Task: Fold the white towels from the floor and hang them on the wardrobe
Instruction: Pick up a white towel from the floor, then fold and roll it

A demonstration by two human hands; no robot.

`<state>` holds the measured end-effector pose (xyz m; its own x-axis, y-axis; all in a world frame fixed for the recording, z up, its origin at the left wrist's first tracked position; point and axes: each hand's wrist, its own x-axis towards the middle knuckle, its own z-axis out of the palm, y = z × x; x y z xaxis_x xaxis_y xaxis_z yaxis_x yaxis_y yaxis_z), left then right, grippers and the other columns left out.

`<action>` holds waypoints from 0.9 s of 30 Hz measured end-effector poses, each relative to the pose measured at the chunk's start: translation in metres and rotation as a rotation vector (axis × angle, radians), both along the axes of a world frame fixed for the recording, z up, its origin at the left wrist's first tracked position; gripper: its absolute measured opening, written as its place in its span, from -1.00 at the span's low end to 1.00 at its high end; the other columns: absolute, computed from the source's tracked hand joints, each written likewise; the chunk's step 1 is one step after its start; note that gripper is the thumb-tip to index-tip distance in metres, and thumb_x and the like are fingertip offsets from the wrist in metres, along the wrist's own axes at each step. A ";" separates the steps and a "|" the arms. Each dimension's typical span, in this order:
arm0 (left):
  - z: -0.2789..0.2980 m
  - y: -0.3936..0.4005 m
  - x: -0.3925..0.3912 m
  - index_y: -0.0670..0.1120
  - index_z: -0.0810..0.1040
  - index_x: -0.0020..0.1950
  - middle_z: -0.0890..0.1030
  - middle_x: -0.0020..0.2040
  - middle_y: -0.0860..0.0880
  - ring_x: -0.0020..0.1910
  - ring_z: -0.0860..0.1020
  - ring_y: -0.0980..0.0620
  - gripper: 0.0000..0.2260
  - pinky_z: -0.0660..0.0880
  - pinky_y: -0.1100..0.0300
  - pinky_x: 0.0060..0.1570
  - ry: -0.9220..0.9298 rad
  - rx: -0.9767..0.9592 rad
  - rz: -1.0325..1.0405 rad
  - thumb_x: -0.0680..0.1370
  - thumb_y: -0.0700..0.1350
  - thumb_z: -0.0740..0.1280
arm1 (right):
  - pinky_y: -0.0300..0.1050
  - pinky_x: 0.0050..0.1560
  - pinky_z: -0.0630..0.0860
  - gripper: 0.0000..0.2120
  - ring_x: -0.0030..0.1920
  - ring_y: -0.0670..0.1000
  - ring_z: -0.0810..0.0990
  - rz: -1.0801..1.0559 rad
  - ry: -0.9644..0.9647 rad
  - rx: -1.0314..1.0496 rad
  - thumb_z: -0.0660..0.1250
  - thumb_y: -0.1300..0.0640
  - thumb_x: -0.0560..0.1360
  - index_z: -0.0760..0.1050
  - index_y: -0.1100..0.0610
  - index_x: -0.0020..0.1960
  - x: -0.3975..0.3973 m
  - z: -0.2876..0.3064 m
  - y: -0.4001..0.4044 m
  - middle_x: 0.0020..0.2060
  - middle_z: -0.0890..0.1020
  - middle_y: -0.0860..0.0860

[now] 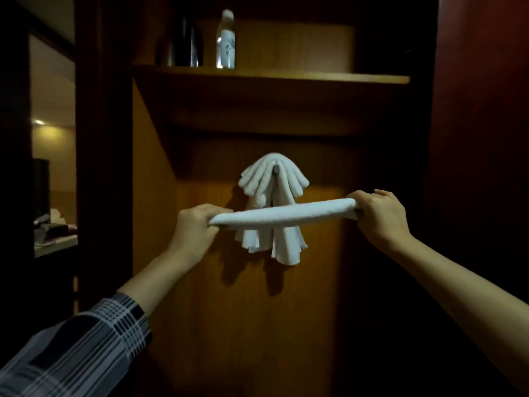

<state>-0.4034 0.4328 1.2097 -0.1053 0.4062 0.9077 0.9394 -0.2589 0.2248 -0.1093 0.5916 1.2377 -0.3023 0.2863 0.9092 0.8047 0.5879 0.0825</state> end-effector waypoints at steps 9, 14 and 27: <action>0.113 0.088 -0.021 -0.19 0.65 0.11 0.67 0.03 -0.16 -0.01 0.58 0.00 -0.62 0.43 0.35 -0.05 -0.106 0.080 0.079 0.42 -0.49 0.25 | 0.05 0.25 0.36 -0.75 -0.08 0.20 0.63 -0.035 -0.036 0.174 0.34 0.38 0.38 0.60 0.21 0.02 -0.018 0.101 0.083 -0.17 0.68 0.18; 0.148 0.134 -0.037 -0.14 0.65 0.13 0.66 0.03 -0.17 -0.18 0.52 0.03 -0.63 0.40 0.32 -0.23 -0.178 0.084 0.099 0.47 -0.46 0.23 | 0.00 0.06 0.43 -0.81 -0.17 0.24 0.62 -0.064 -0.066 0.244 0.35 0.41 0.36 0.59 0.23 -0.07 -0.031 0.137 0.118 -0.28 0.65 0.18; 0.194 0.265 -0.096 -0.13 0.65 0.13 0.65 0.08 -0.16 0.08 0.57 -0.07 -0.70 0.40 0.22 -0.11 -0.298 0.014 0.055 0.50 -0.39 0.28 | -0.11 -0.26 0.26 -0.86 -0.13 0.19 0.58 -0.144 -0.050 0.182 0.25 0.31 0.47 0.49 0.14 0.00 -0.089 0.179 0.224 -0.15 0.64 0.13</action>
<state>-0.4997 0.6976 1.4037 -0.3889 0.3804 0.8391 0.8454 -0.2147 0.4891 -0.1978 0.8152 1.4168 -0.3160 0.1624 0.9347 0.8716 0.4389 0.2184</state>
